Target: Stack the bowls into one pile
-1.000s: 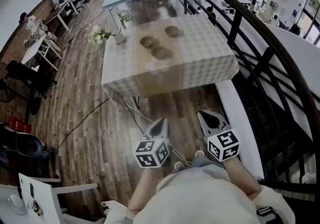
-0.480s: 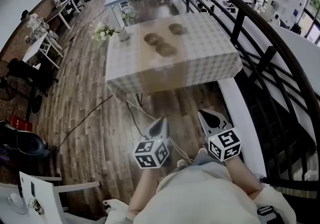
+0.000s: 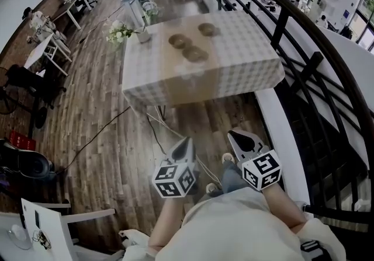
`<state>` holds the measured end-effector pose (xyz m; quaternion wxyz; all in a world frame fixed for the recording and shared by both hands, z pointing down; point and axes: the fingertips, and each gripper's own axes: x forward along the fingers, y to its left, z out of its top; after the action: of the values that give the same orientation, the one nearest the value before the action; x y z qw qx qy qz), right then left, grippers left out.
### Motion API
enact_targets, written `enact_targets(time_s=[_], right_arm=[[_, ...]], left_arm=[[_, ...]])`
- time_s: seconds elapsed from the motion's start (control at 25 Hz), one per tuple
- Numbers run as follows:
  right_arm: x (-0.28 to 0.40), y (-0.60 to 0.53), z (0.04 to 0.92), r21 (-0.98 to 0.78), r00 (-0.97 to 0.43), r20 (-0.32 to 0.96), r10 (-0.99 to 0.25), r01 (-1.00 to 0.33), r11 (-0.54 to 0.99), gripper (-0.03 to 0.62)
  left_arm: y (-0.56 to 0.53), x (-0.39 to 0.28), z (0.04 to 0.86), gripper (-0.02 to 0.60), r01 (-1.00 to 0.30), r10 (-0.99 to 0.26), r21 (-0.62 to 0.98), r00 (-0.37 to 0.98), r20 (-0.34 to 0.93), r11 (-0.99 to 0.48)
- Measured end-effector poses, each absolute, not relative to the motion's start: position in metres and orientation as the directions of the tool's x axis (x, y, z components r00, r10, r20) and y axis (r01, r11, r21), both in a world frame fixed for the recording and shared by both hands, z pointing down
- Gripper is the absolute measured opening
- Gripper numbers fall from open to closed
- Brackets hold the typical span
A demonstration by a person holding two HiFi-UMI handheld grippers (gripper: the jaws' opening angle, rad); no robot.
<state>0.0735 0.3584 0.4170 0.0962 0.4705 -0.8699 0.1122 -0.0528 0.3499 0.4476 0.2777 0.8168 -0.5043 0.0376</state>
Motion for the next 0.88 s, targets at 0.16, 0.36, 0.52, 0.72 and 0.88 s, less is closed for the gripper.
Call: enact_targets(time_s=[0.16, 0.36, 0.52, 0.72, 0.88], right_arm=[[0.072, 0.344, 0.424, -0.102, -0.539, 0.271, -0.798, -0.840, 0.533, 0.002], [0.083, 0.301, 0.407, -0.086, -0.562, 0.279, -0.779, -0.823, 0.562, 0.002], [0.087, 0.260, 0.404, -0.085, -0.581, 0.263, -0.770, -0.809, 0.582, 0.002], [0.089, 0.209, 0.402, -0.076, -0.605, 0.256, -0.754, -0.790, 0.608, 0.002], [0.092, 0.174, 0.398, -0.077, -0.630, 0.255, -0.733, -0.769, 0.634, 0.002]], left_arm=[[0.340, -0.054, 0.458, 0.005, -0.852, -0.807, 0.409, 0.477, 0.349, -0.327], [0.303, -0.043, 0.436, 0.005, -0.852, -0.823, 0.424, 0.461, 0.331, -0.307], [0.269, -0.040, 0.436, 0.005, -0.864, -0.836, 0.404, 0.442, 0.324, -0.301], [0.222, -0.039, 0.434, 0.005, -0.875, -0.853, 0.404, 0.410, 0.324, -0.267], [0.193, -0.037, 0.429, 0.005, -0.880, -0.868, 0.414, 0.381, 0.318, -0.234]])
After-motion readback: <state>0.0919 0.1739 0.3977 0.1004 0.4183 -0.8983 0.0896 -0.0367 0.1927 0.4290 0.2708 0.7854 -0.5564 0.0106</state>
